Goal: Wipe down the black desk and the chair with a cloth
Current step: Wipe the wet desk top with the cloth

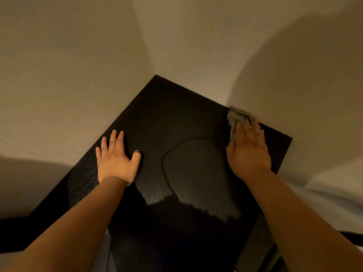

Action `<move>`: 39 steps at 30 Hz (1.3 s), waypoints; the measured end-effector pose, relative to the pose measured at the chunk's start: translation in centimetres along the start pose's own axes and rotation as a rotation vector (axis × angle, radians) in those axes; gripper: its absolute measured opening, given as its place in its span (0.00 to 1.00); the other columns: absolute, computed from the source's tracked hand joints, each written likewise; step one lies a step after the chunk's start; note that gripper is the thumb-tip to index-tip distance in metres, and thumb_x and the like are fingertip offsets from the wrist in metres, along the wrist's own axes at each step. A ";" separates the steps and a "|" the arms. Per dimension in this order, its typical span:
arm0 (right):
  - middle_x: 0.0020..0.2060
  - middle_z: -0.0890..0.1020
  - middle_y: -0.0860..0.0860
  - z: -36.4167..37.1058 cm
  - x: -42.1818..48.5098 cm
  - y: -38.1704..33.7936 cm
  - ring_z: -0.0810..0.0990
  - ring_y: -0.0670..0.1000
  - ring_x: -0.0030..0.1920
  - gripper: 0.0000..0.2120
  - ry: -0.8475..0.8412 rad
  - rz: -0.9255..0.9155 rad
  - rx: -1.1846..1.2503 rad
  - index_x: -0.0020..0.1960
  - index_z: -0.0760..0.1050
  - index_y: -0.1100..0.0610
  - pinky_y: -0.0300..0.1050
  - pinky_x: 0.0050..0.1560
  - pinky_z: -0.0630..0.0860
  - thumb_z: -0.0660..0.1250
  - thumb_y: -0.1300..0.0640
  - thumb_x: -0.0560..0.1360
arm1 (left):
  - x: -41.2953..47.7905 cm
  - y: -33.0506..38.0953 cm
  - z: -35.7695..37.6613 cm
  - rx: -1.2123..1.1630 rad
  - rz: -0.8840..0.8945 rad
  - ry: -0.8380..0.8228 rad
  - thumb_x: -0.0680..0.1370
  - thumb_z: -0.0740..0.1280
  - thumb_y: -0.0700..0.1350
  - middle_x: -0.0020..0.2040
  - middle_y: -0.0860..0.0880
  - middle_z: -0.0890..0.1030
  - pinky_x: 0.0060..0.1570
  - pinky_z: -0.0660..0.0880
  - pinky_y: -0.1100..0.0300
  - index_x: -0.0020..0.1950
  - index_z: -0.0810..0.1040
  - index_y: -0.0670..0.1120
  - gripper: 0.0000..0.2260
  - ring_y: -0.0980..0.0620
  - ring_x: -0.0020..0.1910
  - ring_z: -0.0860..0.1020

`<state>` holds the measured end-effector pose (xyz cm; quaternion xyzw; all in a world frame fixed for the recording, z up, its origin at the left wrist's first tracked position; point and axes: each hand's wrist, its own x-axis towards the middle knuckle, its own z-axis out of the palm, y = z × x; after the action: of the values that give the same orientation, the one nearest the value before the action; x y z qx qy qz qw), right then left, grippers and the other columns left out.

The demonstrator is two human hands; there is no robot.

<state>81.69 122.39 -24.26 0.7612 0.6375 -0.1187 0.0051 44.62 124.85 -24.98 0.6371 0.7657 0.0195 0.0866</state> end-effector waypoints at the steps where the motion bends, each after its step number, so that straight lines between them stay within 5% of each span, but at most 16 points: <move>1: 0.82 0.47 0.58 0.1 0.2 -0.6 0.40 0.59 0.82 0.34 0.007 -0.009 -0.010 0.83 0.45 0.58 0.55 0.81 0.39 0.47 0.44 0.82 | -0.1 0.1 0.0 0.000 0.001 0.005 0.80 0.54 0.66 0.86 0.51 0.51 0.82 0.46 0.42 0.86 0.52 0.54 0.36 0.43 0.85 0.48; 6: 0.83 0.47 0.56 -0.5 2.0 -1.7 0.42 0.58 0.82 0.34 -0.055 -0.197 0.040 0.83 0.49 0.55 0.52 0.81 0.40 0.58 0.47 0.83 | -0.5 0.6 -0.1 0.030 -0.033 -0.003 0.82 0.55 0.63 0.86 0.50 0.52 0.82 0.48 0.39 0.86 0.53 0.54 0.33 0.42 0.84 0.49; 14: 0.82 0.56 0.58 0.7 -10.7 2.6 0.50 0.59 0.82 0.35 -0.057 -0.326 0.008 0.82 0.56 0.59 0.58 0.81 0.51 0.52 0.46 0.78 | -8.6 7.7 1.0 -0.031 0.078 -0.088 0.76 0.53 0.65 0.86 0.48 0.52 0.81 0.45 0.37 0.85 0.57 0.53 0.38 0.40 0.84 0.48; 19: 0.80 0.60 0.61 0.4 -5.3 5.4 0.54 0.63 0.81 0.38 -0.024 -0.291 0.008 0.81 0.58 0.60 0.58 0.81 0.48 0.48 0.43 0.75 | -13.2 14.0 2.5 0.008 0.230 -0.127 0.75 0.54 0.66 0.86 0.46 0.51 0.80 0.44 0.34 0.85 0.56 0.52 0.40 0.38 0.84 0.46; 23: 0.82 0.53 0.55 -0.8 -0.3 8.4 0.48 0.57 0.82 0.34 -0.014 -0.186 0.051 0.83 0.51 0.56 0.53 0.81 0.41 0.50 0.44 0.80 | -13.7 15.3 3.2 0.035 0.232 -0.129 0.77 0.52 0.66 0.86 0.49 0.45 0.81 0.40 0.37 0.86 0.49 0.54 0.39 0.43 0.84 0.40; 27: 0.79 0.62 0.61 0.3 -5.2 7.0 0.58 0.63 0.80 0.34 0.121 -0.176 0.173 0.79 0.62 0.62 0.60 0.80 0.51 0.51 0.48 0.77 | -13.6 15.3 3.1 0.022 0.230 -0.122 0.77 0.51 0.66 0.86 0.50 0.45 0.81 0.41 0.38 0.86 0.49 0.55 0.39 0.44 0.85 0.40; 32: 0.81 0.58 0.57 1.3 -8.6 8.4 0.52 0.57 0.82 0.32 0.104 -0.352 0.053 0.81 0.58 0.60 0.57 0.81 0.51 0.51 0.48 0.81 | -13.6 15.4 3.1 0.001 0.226 -0.108 0.77 0.52 0.66 0.86 0.50 0.48 0.82 0.42 0.39 0.85 0.52 0.54 0.38 0.44 0.85 0.43; 39: 0.79 0.61 0.61 1.1 -5.5 9.4 0.57 0.62 0.80 0.31 0.254 0.013 0.161 0.80 0.60 0.63 0.52 0.78 0.51 0.61 0.53 0.81 | -13.5 15.3 3.5 0.000 0.225 -0.083 0.77 0.55 0.66 0.86 0.50 0.49 0.82 0.42 0.40 0.85 0.52 0.55 0.38 0.44 0.85 0.44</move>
<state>89.79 115.11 -25.61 0.7721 0.6166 -0.0720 -0.1358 62.39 114.25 -24.80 0.7192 0.6851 0.0027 0.1157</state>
